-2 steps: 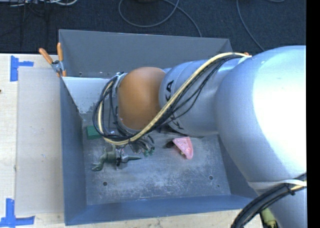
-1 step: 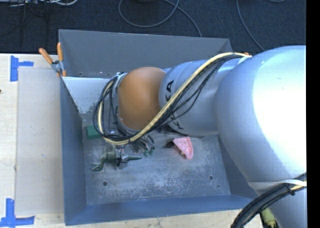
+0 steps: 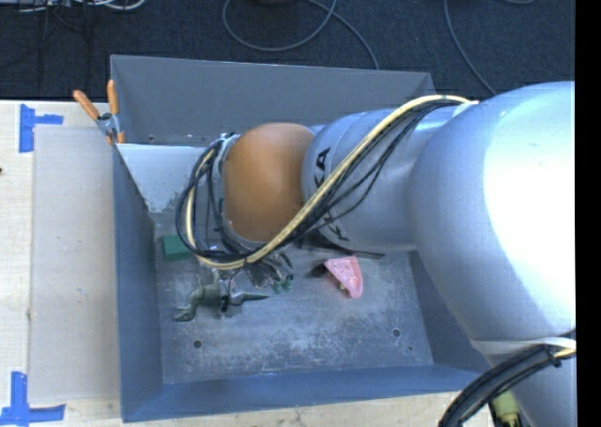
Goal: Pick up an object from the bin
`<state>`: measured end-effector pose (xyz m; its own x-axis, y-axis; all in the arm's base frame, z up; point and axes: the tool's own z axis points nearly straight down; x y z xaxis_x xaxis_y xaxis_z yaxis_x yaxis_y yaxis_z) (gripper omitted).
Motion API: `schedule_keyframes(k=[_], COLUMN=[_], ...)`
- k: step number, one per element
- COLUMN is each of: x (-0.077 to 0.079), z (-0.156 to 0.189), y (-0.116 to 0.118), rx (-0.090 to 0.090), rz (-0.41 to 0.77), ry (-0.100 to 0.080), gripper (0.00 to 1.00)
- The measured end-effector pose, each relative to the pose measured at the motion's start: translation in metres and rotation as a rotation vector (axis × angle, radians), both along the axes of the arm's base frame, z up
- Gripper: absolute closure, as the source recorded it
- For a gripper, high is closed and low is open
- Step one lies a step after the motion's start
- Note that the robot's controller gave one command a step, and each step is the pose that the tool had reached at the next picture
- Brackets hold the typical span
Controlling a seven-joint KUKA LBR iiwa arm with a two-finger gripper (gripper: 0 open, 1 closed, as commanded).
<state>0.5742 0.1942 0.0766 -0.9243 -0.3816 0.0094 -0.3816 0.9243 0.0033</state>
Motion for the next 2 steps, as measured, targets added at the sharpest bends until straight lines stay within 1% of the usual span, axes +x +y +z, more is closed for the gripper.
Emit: schedule_keyframes(k=[1, 2], x=[0.000, 0.002], z=[0.022, 0.048], y=[0.000, 0.001], rx=[0.000, 0.002], rz=[0.001, 0.000], ry=[0.001, -0.008], gripper=[1.00, 1.00])
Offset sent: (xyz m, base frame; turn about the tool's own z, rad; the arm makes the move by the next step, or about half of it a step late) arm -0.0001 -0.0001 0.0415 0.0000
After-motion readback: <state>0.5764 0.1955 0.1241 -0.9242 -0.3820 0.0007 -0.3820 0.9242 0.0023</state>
